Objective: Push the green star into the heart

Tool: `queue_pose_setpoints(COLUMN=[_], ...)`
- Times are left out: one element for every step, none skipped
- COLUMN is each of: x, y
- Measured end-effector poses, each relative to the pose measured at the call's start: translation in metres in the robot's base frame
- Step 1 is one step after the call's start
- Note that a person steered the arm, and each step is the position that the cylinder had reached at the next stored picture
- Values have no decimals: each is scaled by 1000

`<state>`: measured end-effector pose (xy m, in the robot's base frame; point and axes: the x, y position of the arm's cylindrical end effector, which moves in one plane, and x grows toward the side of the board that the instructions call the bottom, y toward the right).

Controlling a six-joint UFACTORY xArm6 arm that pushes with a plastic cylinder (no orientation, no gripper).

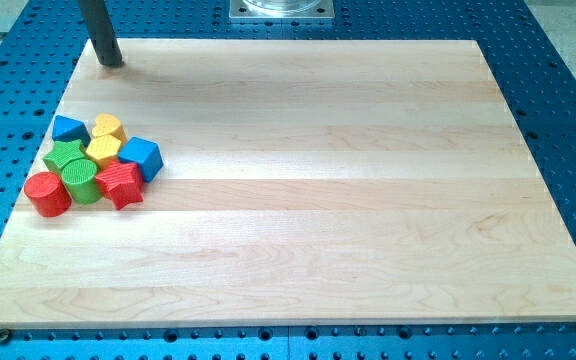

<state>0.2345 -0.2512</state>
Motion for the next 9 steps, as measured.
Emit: queue_pose_setpoints(x=[0, 2, 23, 67, 94, 183, 192, 251, 225], y=[0, -3, -22, -53, -53, -48, -44, -22, 4])
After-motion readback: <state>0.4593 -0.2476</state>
